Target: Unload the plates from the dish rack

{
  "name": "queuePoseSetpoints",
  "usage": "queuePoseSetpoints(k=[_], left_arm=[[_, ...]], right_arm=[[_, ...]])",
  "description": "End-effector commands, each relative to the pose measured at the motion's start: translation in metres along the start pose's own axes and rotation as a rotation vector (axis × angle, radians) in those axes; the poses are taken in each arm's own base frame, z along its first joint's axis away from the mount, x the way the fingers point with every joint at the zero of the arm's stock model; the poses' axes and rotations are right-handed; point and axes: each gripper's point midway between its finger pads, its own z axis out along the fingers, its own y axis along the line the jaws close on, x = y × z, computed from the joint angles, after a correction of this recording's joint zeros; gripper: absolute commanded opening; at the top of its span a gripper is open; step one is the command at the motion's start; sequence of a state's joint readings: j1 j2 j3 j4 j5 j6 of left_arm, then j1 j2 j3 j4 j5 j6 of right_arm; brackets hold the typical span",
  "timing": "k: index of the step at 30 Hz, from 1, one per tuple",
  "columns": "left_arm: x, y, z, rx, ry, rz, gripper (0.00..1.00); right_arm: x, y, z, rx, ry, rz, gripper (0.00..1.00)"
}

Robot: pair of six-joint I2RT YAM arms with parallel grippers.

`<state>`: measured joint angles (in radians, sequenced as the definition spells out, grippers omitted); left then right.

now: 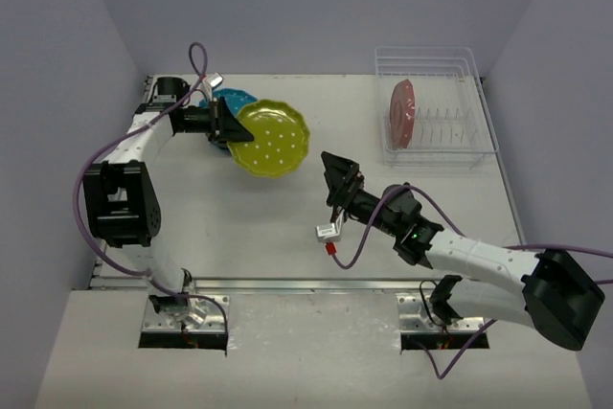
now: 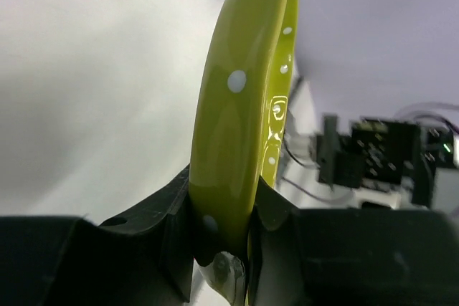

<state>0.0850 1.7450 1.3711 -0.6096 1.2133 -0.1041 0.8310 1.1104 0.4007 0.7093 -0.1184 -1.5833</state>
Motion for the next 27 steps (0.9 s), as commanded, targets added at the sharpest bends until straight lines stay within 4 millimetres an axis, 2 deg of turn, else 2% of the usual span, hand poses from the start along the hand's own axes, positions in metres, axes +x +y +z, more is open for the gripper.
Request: queuePoseSetpoints(k=[1,3,8,13,19,23,26,27], left_arm=[[-0.088,0.011,-0.045,-0.174,-0.239,0.119,0.0],[-0.11,0.031,-0.058,-0.233,-0.307,0.086,0.0],[-0.15,0.07,-0.078,-0.367,-0.418,0.049,0.0],[-0.163,0.102,-0.075,-0.411,-0.435,0.007,0.0],[-0.17,0.131,-0.072,-0.444,-0.438,-0.015,0.0],[-0.176,0.138,-0.073,-0.458,-0.452,-0.008,0.0],[-0.179,0.144,-0.074,-0.487,-0.456,-0.007,0.06],[-0.179,0.147,-0.076,-0.507,-0.457,-0.004,0.12]], right_arm=[[0.031,-0.028,-0.009,0.088,0.155,0.091,0.99],[0.045,-0.034,-0.006,0.071,0.22,0.205,0.99],[0.093,-0.033,-0.014,0.001,0.447,0.704,0.99],[0.117,-0.024,-0.031,-0.046,0.57,0.944,0.99],[0.138,-0.017,-0.047,-0.037,0.673,1.087,0.99],[0.141,-0.018,-0.052,-0.038,0.691,1.151,0.99],[0.142,-0.019,-0.053,-0.038,0.699,1.176,0.99],[0.143,-0.02,-0.053,-0.035,0.703,1.182,0.99]])
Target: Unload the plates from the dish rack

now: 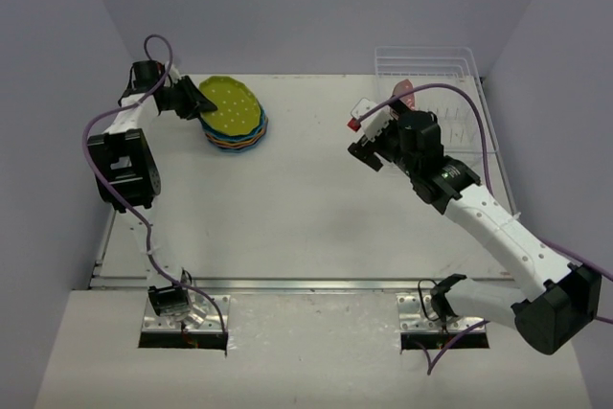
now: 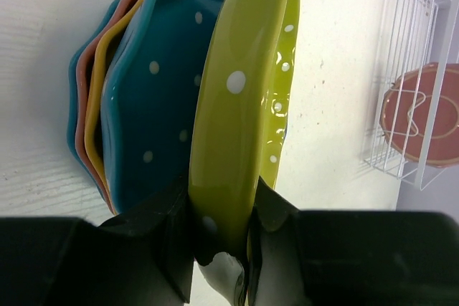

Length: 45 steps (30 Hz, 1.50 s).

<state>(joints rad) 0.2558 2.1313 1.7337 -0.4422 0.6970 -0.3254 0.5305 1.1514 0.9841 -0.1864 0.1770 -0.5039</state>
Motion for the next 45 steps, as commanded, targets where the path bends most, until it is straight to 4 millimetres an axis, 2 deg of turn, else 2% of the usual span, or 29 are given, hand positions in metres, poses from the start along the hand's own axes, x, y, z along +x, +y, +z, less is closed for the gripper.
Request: queuePoseSetpoints(k=[1,2,4,6,8,13,16,17,19,21,23,28,29,31,33,37,45], left_arm=[[-0.047,-0.033,-0.016,0.042,-0.135,0.132,0.19],[-0.048,-0.031,-0.018,0.022,-0.141,0.133,0.25],[-0.051,-0.021,-0.022,-0.043,-0.165,0.153,0.49],[-0.054,-0.018,-0.029,-0.086,-0.188,0.17,0.6],[-0.056,-0.018,-0.037,-0.121,-0.204,0.198,0.64],[-0.067,-0.017,-0.059,-0.225,-0.26,0.266,0.66],[-0.083,-0.014,-0.087,-0.373,-0.352,0.333,0.67],[-0.089,-0.02,-0.104,-0.42,-0.401,0.367,0.67],[-0.094,-0.013,-0.121,-0.548,-0.471,0.439,0.69],[-0.106,-0.038,-0.159,-0.622,-0.607,0.558,0.88],[-0.095,-0.046,-0.17,-0.619,-0.626,0.611,0.96],[-0.063,-0.046,-0.171,-0.597,-0.583,0.634,0.98],[-0.054,-0.048,-0.169,-0.58,-0.572,0.641,0.98],[-0.034,-0.052,-0.163,-0.549,-0.543,0.658,0.99],[-0.016,-0.053,-0.155,-0.53,-0.51,0.672,0.99],[0.013,-0.067,-0.138,-0.474,-0.464,0.719,1.0],[0.025,-0.068,-0.13,-0.447,-0.436,0.702,1.0]], right_arm=[[-0.019,-0.016,-0.008,0.024,-0.035,0.11,0.99],[-0.018,-0.016,-0.008,0.022,-0.028,0.114,0.99],[-0.019,-0.024,-0.009,0.037,-0.022,0.149,0.99],[-0.019,-0.029,-0.01,0.043,-0.014,0.184,0.99],[-0.018,-0.037,-0.01,0.052,-0.003,0.218,0.99],[-0.014,-0.052,-0.01,0.052,0.034,0.359,0.99],[0.0,-0.067,-0.007,0.056,0.079,0.513,0.99],[0.008,-0.071,-0.003,0.056,0.103,0.554,0.99],[0.021,-0.085,-0.004,0.061,0.131,0.667,0.99],[0.042,-0.098,0.0,0.073,0.175,0.744,0.99],[0.055,-0.103,0.007,0.067,0.197,0.791,0.99],[0.078,-0.107,0.027,0.034,0.246,0.882,0.99],[0.083,-0.115,0.029,0.046,0.246,0.892,0.99],[0.09,-0.12,0.039,0.043,0.262,0.899,0.99],[0.1,-0.116,0.053,0.025,0.289,0.902,0.99],[0.105,-0.12,0.076,0.002,0.295,0.913,0.94],[0.129,-0.105,0.118,-0.054,0.323,0.917,0.79]])
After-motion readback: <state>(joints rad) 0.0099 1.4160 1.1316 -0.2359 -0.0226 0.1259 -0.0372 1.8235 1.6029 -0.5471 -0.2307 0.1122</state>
